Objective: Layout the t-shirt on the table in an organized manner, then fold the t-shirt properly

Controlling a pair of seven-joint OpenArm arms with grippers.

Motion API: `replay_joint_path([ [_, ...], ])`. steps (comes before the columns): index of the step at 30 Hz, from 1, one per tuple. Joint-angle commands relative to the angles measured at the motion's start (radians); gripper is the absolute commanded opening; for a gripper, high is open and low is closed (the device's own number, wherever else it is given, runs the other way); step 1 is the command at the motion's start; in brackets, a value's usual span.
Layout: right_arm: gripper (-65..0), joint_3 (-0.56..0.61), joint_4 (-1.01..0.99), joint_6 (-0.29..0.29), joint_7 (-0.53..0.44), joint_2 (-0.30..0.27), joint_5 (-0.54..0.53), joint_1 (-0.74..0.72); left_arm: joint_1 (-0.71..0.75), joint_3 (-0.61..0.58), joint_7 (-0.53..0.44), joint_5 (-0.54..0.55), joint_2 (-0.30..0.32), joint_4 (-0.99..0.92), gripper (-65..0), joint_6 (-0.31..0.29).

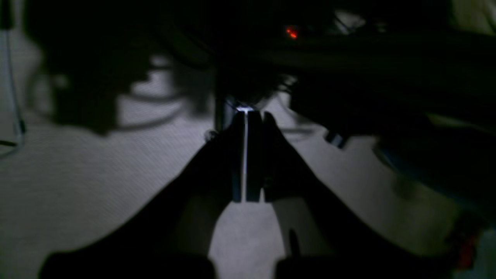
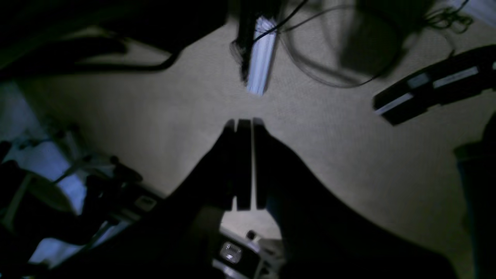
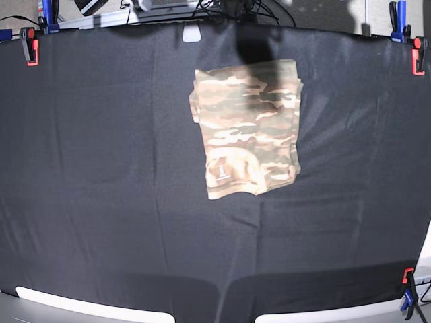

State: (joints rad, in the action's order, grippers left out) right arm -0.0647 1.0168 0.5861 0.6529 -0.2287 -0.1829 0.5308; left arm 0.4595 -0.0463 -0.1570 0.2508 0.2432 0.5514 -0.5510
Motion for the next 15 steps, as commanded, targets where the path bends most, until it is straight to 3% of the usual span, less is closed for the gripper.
replay_joint_path([
  [1,-65.0,0.01,-0.048,0.01,-0.028,-0.006,0.016,-0.024,-0.018,-0.001,-0.02,-0.032,-0.015,-0.04,-65.0,0.005],
  [6,-65.0,0.047,-0.342,0.008,-0.198,-0.001,0.028,-0.166,-0.142,0.001,0.024,-0.071,-0.091,-0.184,-65.0,0.141],
  [12,-65.0,0.047,-0.592,-0.043,-0.316,0.002,0.028,-0.305,-0.213,0.001,0.063,0.048,-0.166,-0.212,-65.0,0.414],
  [15,-65.0,0.047,-0.627,-0.052,-0.317,0.002,0.027,-0.346,-0.227,0.006,0.064,0.069,-0.176,-0.212,-65.0,0.432],
])
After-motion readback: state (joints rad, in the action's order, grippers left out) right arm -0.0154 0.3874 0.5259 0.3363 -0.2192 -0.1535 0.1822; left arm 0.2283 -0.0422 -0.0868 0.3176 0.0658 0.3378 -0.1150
